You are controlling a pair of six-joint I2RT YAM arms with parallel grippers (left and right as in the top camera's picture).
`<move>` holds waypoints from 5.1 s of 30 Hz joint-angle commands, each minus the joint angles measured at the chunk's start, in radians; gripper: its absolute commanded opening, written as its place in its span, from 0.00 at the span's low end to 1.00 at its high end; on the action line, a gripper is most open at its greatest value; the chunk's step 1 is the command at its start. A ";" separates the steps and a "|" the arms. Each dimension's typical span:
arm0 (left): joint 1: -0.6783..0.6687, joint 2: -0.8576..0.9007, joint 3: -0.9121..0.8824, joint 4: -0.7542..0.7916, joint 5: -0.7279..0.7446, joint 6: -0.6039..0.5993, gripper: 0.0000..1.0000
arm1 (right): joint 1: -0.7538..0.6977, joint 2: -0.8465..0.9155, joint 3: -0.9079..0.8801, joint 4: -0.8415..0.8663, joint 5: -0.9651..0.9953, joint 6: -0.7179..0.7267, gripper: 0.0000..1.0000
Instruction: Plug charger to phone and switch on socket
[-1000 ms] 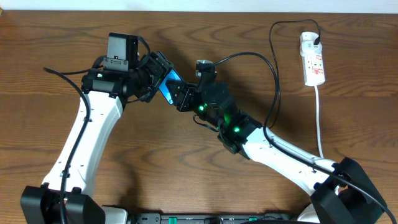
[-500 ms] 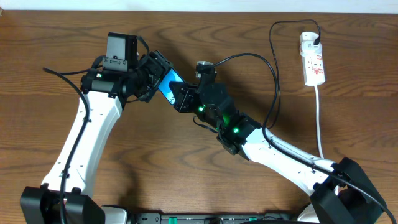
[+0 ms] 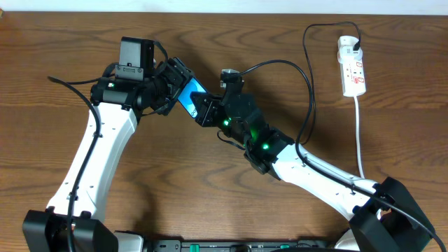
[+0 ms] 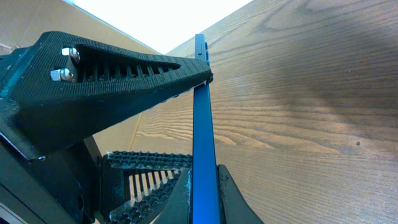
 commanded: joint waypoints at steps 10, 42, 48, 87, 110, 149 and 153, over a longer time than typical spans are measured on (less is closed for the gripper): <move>0.000 -0.020 0.008 0.004 0.006 0.010 0.66 | -0.019 -0.006 0.004 -0.005 -0.068 -0.003 0.01; 0.000 -0.020 0.008 0.005 0.048 0.021 0.98 | -0.070 -0.018 0.006 -0.004 -0.061 0.059 0.01; 0.000 -0.023 0.008 0.005 0.048 0.052 0.98 | -0.092 -0.020 0.006 -0.021 -0.095 0.082 0.01; 0.056 -0.246 0.008 -0.225 0.145 -0.101 0.98 | -0.360 -0.278 0.006 -0.513 -0.473 0.564 0.01; 0.056 -0.190 0.008 0.004 0.310 -0.398 0.98 | -0.194 -0.252 0.006 -0.175 -0.280 0.727 0.01; 0.056 -0.190 0.008 0.100 0.389 -0.564 0.75 | -0.153 -0.251 0.006 -0.051 -0.296 0.857 0.01; 0.056 -0.190 0.008 0.100 0.390 -0.563 0.75 | -0.153 -0.250 0.006 -0.050 -0.296 0.858 0.01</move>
